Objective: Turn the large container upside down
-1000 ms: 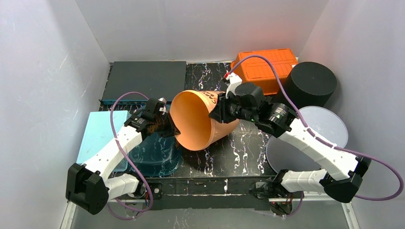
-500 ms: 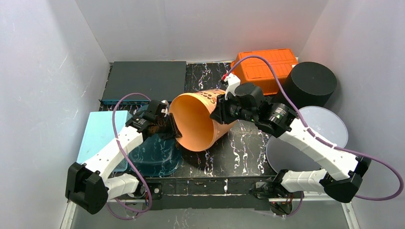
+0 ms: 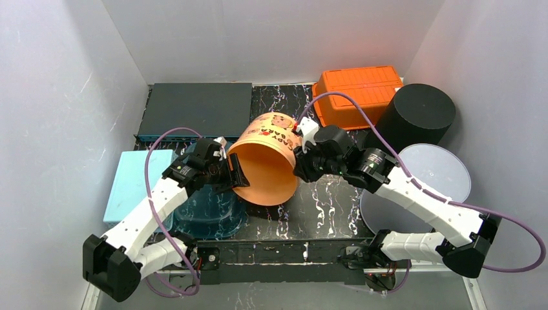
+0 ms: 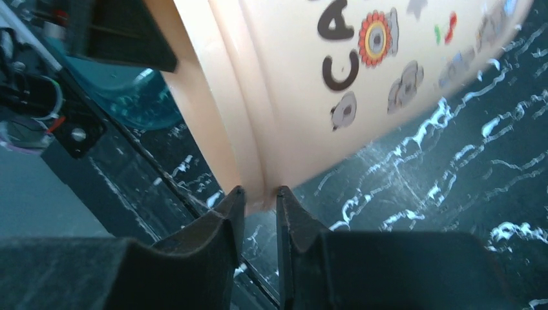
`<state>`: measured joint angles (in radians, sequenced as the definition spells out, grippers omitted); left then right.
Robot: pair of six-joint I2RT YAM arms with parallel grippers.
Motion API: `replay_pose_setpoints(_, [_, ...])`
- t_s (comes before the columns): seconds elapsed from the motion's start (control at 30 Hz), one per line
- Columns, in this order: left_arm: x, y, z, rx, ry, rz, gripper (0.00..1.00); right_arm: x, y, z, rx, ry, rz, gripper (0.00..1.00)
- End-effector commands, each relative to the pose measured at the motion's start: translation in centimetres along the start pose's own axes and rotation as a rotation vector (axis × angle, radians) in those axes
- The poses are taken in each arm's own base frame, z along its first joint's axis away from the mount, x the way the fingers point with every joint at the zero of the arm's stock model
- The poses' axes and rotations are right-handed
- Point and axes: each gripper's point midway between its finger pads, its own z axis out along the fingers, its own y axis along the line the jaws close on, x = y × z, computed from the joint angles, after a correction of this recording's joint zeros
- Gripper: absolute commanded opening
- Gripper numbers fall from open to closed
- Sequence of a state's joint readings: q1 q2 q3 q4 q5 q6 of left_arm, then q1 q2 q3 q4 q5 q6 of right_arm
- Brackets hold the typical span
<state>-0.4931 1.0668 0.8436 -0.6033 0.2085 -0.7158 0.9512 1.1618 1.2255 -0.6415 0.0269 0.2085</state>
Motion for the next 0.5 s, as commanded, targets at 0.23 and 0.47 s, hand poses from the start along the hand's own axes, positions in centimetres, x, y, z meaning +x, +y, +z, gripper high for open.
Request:
replay_pose_setpoints(0.23, [2.4, -1.5, -2.8, 0.134, 0.022, 0.024, 0.62, 2.8, -0.9, -0.4, 0.028, 0.049, -0.018, 0.01])
replay_pose_setpoints(0.47, [2.6, -1.1, -2.4, 0.122, 0.030, 0.045, 0.43, 1.4, -1.3, -2.5, 0.070, -0.030, 0.034, 0.18])
